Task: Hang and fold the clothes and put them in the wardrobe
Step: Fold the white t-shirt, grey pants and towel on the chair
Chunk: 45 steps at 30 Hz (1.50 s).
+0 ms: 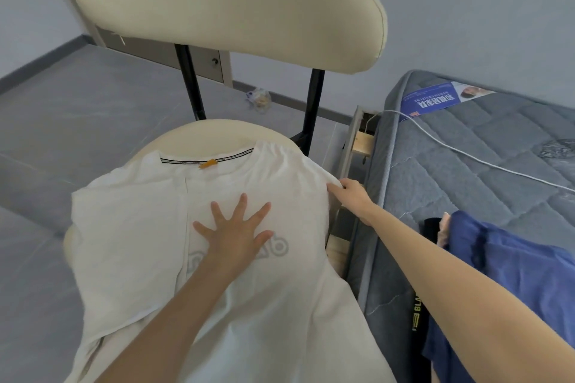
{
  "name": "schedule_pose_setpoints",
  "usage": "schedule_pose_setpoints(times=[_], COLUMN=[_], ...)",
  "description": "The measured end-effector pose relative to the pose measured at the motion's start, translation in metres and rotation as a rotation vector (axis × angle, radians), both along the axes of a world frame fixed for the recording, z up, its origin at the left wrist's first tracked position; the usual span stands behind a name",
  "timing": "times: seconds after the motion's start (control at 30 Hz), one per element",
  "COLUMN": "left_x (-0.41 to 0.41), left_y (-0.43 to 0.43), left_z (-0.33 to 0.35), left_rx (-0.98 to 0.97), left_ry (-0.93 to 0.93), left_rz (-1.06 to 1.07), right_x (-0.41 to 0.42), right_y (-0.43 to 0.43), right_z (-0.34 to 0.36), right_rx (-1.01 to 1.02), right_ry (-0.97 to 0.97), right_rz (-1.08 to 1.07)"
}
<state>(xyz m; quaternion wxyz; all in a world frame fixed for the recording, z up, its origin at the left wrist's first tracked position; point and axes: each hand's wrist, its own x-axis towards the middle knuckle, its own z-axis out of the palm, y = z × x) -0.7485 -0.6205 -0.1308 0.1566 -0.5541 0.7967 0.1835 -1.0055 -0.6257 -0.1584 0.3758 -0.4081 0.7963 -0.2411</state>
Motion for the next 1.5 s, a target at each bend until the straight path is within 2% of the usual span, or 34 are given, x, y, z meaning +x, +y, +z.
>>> schedule_pose_setpoints(times=[0.3,0.4,0.47,0.53,0.63,0.7,0.83,0.97,1.17,1.33,1.4,1.5], left_x=[-0.002,-0.006,-0.010,-0.021,-0.049,-0.069,-0.088,-0.089,-0.084,-0.078,-0.078,-0.082], left_y=[-0.001,-0.005,-0.009,-0.010,-0.006,-0.005,-0.010,-0.013,-0.028,-0.037,-0.037,-0.035], left_z=[0.014,0.018,0.021,0.031,0.061,0.078,0.089,0.083,0.081,0.078,0.078,0.074], left_rx=[0.063,0.116,0.093,-0.009,-0.110,-0.119,-0.035,-0.050,-0.147,-0.157,-0.139,-0.060], left_ry=[-0.015,-0.006,0.108,0.313,0.535,0.562,0.429,0.524,0.671,0.700,0.721,0.799], left_rz=[0.005,0.045,0.073,0.104,0.043,-0.052,-0.108,0.008,0.151,0.272,0.298,0.309], right_x=[-0.024,-0.025,-0.024,-0.019,-0.013,-0.008,0.004,0.005,-0.006,-0.015,-0.020,-0.027], right_y=[0.019,0.024,0.027,0.031,0.036,0.041,0.048,0.055,0.072,0.085,0.090,0.092], right_z=[0.074,0.093,0.104,0.114,0.121,0.126,0.132,0.127,0.115,0.122,0.131,0.144], right_rx=[-0.067,-0.093,-0.126,-0.155,-0.177,-0.184,-0.195,-0.192,-0.027,-0.026,-0.097,-0.234], right_ry=[0.249,0.278,0.249,0.190,0.117,0.082,0.015,-0.005,0.128,0.100,0.064,-0.108], right_rz=[0.221,0.288,0.320,0.345,0.388,0.415,0.413,0.376,0.529,0.461,0.351,0.129])
